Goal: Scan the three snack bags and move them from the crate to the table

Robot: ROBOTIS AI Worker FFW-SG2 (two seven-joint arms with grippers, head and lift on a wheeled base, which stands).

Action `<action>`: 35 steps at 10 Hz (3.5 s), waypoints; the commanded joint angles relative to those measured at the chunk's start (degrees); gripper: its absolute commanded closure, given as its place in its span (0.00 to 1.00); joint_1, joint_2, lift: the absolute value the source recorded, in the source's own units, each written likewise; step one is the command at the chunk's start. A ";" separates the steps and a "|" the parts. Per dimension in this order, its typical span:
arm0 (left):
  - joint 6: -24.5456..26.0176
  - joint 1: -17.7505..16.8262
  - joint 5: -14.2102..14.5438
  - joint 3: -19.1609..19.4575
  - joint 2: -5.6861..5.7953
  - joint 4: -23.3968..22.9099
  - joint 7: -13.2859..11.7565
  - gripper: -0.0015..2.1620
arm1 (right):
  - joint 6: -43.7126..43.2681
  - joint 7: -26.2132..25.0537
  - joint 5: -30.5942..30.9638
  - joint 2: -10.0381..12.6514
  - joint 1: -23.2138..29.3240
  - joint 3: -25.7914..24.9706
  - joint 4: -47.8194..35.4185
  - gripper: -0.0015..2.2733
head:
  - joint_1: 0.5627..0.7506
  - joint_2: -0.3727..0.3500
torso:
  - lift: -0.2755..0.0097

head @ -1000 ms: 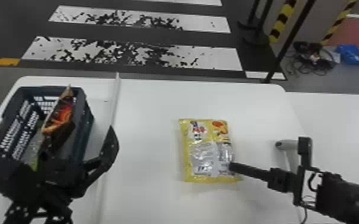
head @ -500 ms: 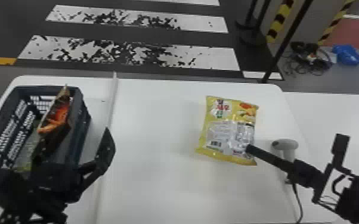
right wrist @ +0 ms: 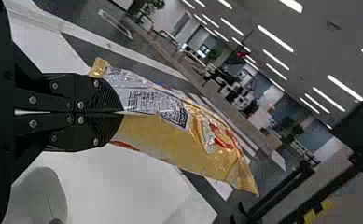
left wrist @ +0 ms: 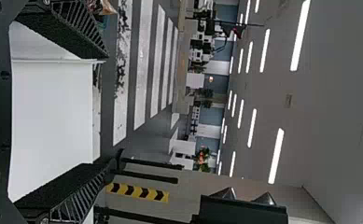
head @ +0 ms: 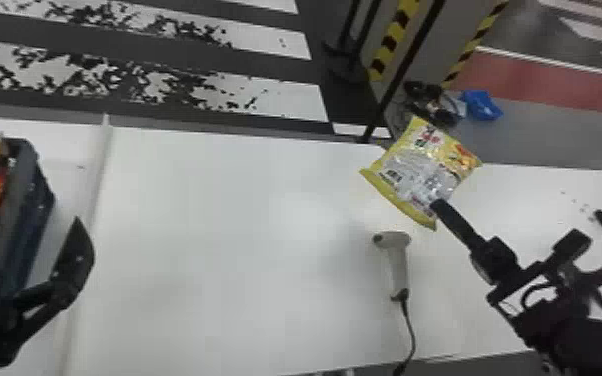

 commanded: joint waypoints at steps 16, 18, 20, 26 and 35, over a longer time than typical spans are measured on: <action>0.86 -0.52 -0.13 -0.92 0.06 -0.47 0.09 0.02 | -24.95 -25.17 9.65 -1.48 4.06 7.37 7.35 0.03 | 0.70 0.03 | 0.75; 0.86 -0.87 -0.57 -1.54 -0.03 -0.47 0.35 0.02 | -22.66 -24.38 9.73 1.07 9.42 9.30 -4.96 0.03 | 0.70 0.03 | 0.75; 0.86 -0.87 -1.19 -1.63 -0.12 -0.56 0.79 0.02 | -21.26 -24.38 9.56 3.53 13.73 13.70 -15.50 0.03 | 0.70 0.03 | 0.75; 2.97 -0.87 -1.19 -1.54 -0.03 -0.64 0.27 0.02 | -25.48 -29.04 26.08 7.84 23.04 36.72 -33.61 0.04 | 0.70 0.28 | 0.75; -1.60 2.74 2.51 4.61 -0.47 -1.17 -2.81 0.03 | -49.56 -37.21 36.10 8.63 29.46 45.51 -31.41 0.04 | 0.70 0.49 | 0.75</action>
